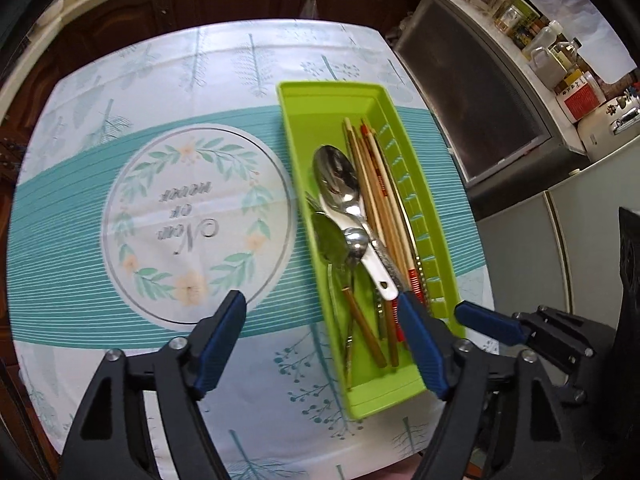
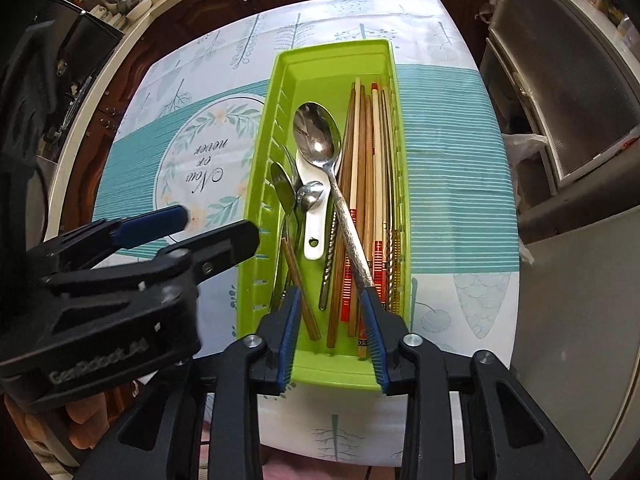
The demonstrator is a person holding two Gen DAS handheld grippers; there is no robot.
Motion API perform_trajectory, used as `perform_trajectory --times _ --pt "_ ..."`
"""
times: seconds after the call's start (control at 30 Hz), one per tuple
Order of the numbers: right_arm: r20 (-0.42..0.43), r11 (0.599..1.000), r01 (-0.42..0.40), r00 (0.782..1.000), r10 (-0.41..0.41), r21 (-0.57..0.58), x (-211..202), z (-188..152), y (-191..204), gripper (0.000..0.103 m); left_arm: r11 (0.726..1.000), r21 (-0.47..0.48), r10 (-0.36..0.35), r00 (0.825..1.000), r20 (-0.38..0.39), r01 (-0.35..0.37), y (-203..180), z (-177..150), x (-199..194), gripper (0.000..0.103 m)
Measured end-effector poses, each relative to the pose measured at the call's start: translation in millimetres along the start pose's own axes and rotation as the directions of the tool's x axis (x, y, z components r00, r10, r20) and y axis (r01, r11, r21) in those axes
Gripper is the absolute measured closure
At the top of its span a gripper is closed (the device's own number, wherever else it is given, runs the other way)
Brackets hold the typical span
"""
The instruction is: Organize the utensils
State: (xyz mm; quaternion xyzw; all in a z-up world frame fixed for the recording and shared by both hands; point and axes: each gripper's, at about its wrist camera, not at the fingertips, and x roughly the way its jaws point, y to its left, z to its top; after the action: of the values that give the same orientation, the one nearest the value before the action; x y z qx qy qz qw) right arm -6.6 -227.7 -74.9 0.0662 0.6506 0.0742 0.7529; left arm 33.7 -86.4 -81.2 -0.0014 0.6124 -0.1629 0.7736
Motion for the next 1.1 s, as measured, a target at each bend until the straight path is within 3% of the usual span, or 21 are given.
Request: perform_trajectory --times 0.3,0.4,0.47,0.67,0.9,1.1 --pt "0.044 1.000 -0.022 0.999 0.023 -0.012 -8 -8 24 0.067 0.993 -0.046 0.117 0.986 0.120 -0.113 35 -27 -52 0.005" --pt "0.080 1.000 -0.022 0.997 0.023 -0.020 -18 -11 34 0.066 0.986 -0.076 0.160 0.971 0.180 -0.148 46 -36 -74 0.001" --pt "0.108 1.000 -0.017 0.994 0.018 -0.012 -27 -14 40 0.059 0.979 -0.099 0.194 0.958 0.210 -0.177 52 -44 -89 0.001" --pt "0.210 0.999 -0.013 0.978 0.019 -0.029 -66 -24 60 0.056 0.951 -0.151 0.302 0.920 0.252 -0.270 65 -63 -124 0.001" --pt "0.313 0.999 -0.013 0.949 0.025 -0.041 -113 -31 85 0.048 0.941 -0.198 0.324 0.894 0.308 -0.273 74 -82 -153 0.001" --pt "0.341 0.997 -0.008 0.940 0.033 -0.074 -132 -46 109 0.045 0.939 -0.199 0.335 0.881 0.335 -0.282 71 -93 -164 0.001"
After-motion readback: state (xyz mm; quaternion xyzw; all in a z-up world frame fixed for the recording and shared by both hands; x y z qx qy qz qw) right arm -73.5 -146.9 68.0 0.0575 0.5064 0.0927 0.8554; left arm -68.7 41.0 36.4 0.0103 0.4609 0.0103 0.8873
